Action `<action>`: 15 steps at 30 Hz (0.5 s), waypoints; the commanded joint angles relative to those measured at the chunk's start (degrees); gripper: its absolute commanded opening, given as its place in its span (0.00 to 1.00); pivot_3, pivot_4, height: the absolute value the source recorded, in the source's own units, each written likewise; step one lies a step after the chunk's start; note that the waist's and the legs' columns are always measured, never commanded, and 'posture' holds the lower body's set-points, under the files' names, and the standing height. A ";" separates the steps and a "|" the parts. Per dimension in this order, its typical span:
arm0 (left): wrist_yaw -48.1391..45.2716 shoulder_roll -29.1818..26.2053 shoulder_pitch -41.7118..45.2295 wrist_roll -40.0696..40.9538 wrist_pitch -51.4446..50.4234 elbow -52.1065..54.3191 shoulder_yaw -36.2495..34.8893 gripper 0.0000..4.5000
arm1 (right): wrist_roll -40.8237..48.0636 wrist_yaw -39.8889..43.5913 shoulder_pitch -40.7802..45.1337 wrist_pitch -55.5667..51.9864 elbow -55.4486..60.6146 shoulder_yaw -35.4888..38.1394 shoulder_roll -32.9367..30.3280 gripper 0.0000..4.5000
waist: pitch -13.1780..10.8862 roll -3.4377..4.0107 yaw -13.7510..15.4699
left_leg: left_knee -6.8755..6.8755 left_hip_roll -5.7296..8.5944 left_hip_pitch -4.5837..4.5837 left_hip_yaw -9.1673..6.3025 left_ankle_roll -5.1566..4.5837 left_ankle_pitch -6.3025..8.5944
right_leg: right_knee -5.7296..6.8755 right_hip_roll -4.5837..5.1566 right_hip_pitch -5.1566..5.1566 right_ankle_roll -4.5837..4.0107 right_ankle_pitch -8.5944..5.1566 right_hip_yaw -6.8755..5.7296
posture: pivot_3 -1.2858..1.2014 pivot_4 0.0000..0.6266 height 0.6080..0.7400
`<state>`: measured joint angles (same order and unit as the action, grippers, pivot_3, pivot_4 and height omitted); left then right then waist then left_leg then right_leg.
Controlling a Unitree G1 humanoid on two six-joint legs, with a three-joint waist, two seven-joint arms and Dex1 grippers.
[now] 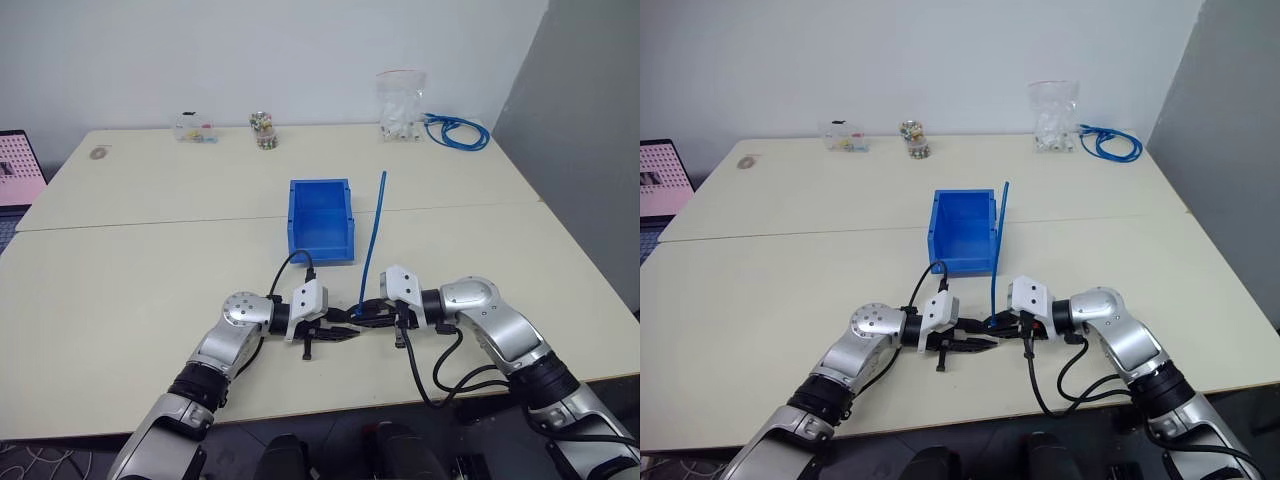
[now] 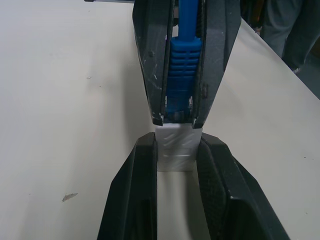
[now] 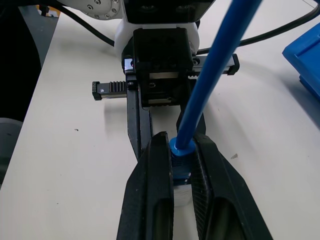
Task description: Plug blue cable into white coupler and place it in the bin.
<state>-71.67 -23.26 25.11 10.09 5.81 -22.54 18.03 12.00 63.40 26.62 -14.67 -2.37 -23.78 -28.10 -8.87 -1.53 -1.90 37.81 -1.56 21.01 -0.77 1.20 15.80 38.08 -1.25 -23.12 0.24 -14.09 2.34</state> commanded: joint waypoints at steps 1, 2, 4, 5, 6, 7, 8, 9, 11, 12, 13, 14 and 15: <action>-0.47 -0.43 -1.01 -0.79 -0.01 1.36 0.22 0.17 | -3.92 -1.44 -2.88 -3.31 -7.84 -2.36 0.28 0.04 | 0.22 -0.02 -0.02 | -0.01 -0.02 -0.02 0.00 0.00 0.00 | 0.00 -0.03 0.01 -0.02 -0.01 0.00 | 0.52 0.24 1.00; -0.22 -0.51 -1.23 -0.77 -0.03 1.84 0.05 0.17 | -3.90 -1.86 -3.14 -3.22 -7.65 -1.78 0.31 0.04 | 0.27 -0.02 -0.04 | -0.02 -0.04 -0.04 0.00 0.00 0.00 | 0.00 -0.05 0.01 -0.03 -0.02 0.01 | 0.52 0.24 1.00; 0.60 -0.73 -1.86 0.10 -1.27 3.60 -1.01 0.33 | -2.62 -2.33 -3.51 -4.72 -5.40 0.16 0.16 0.04 | 0.28 -0.01 -0.07 | -0.03 -0.07 -0.08 0.00 -0.01 0.00 | 0.03 -0.07 0.02 -0.05 -0.03 0.02 | 0.52 0.24 1.00; 0.84 -1.12 -2.42 0.87 -2.67 5.18 -1.63 0.37 | -1.24 -2.75 -3.48 -6.57 -3.56 1.60 0.21 0.04 | 0.27 -0.01 -0.03 | -0.03 -0.08 -0.08 -0.02 -0.01 0.00 | 0.03 -0.08 0.02 -0.05 -0.03 0.01 | 0.52 0.24 1.00; 1.49 -1.65 -3.12 1.67 -3.96 7.23 -2.55 0.43 | 0.96 -3.34 -2.99 -9.49 -1.23 3.50 0.46 0.04 | 0.27 0.00 0.02 | -0.03 -0.07 -0.07 -0.03 -0.01 0.00 | 0.04 -0.08 0.02 -0.06 -0.03 0.01 | 0.52 0.24 1.00; 2.25 -2.20 -3.94 2.50 -5.35 9.48 -3.51 0.48 | 3.09 -4.06 -2.43 -12.33 0.95 5.30 0.78 0.04 | 0.25 0.00 0.03 | -0.03 -0.07 -0.06 -0.02 -0.01 0.00 | 0.04 -0.08 0.02 -0.05 -0.03 0.02 | 0.52 0.24 1.00; 3.44 -2.93 -5.06 3.58 -7.16 12.59 -4.90 0.53 | 5.77 -5.30 -1.19 -15.86 3.15 7.61 1.38 0.04 | 0.18 0.04 0.02 | -0.02 -0.10 -0.04 -0.03 0.00 0.01 | 0.05 -0.08 0.00 -0.06 -0.03 0.03 | 0.52 0.24 1.00; 4.64 -3.64 -6.30 4.54 -8.91 15.77 -6.18 0.59 | 8.08 -6.88 0.11 -19.07 4.89 9.79 2.16 0.04 | 0.10 0.07 0.01 | -0.02 -0.14 0.01 -0.04 0.00 0.01 | 0.05 -0.06 -0.04 -0.05 -0.03 0.05 | 0.52 0.24 1.00; 7.93 -4.99 -9.41 6.56 -12.80 23.15 -9.16 0.69 | 14.22 -11.97 4.85 -27.97 6.11 15.83 5.43 0.04 | -0.15 0.18 0.08 | -0.02 -0.24 0.10 -0.08 0.00 0.01 | 0.06 0.00 -0.11 -0.05 -0.03 0.04 | 0.52 0.24 1.00; 10.54 -5.17 -10.90 7.47 -14.68 26.76 -11.12 0.74 | 17.00 -14.72 8.31 -32.11 5.20 18.90 7.49 0.04 | -0.39 0.25 -0.17 | -0.01 -0.23 0.12 -0.10 0.00 0.01 | 0.08 0.03 -0.13 -0.05 -0.03 0.01 | 0.52 0.24 1.00; 13.18 -5.16 -12.25 8.28 -16.47 30.08 -12.90 0.79 | 18.82 -17.51 11.59 -35.49 3.78 21.55 9.47 0.04 | -0.50 0.35 -0.41 | 0.01 -0.35 0.22 -0.06 0.00 0.00 | 0.12 0.24 -0.24 -0.03 -0.01 0.10 | 0.52 0.24 1.00; 16.00 -4.91 -13.57 9.15 -18.40 33.49 -14.63 0.83 | 19.62 -20.77 15.20 -37.77 1.17 23.99 11.54 0.04 | -0.53 0.38 -0.42 | 0.04 -0.30 0.45 -0.06 0.01 0.00 | 0.23 0.29 -0.49 -0.02 0.00 0.10 | 0.52 0.24 1.00; 18.60 -4.55 -14.78 10.01 -20.41 36.74 -16.09 0.87 | 20.13 -23.55 18.50 -39.26 -1.62 26.02 13.30 0.04 | -0.54 0.39 -0.51 | 0.08 -0.19 0.63 -0.08 0.02 -0.01 | 0.44 0.34 -0.76 -0.03 -0.01 0.08 | 0.52 0.24 1.00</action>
<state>-57.75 -28.50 11.24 17.50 -11.49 7.30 5.01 28.89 44.83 40.48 -50.36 -2.37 -2.46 -16.64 -9.40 -1.14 -2.40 37.97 -1.74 21.89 -0.81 1.22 15.79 38.68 -0.87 -24.15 0.20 -14.10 2.45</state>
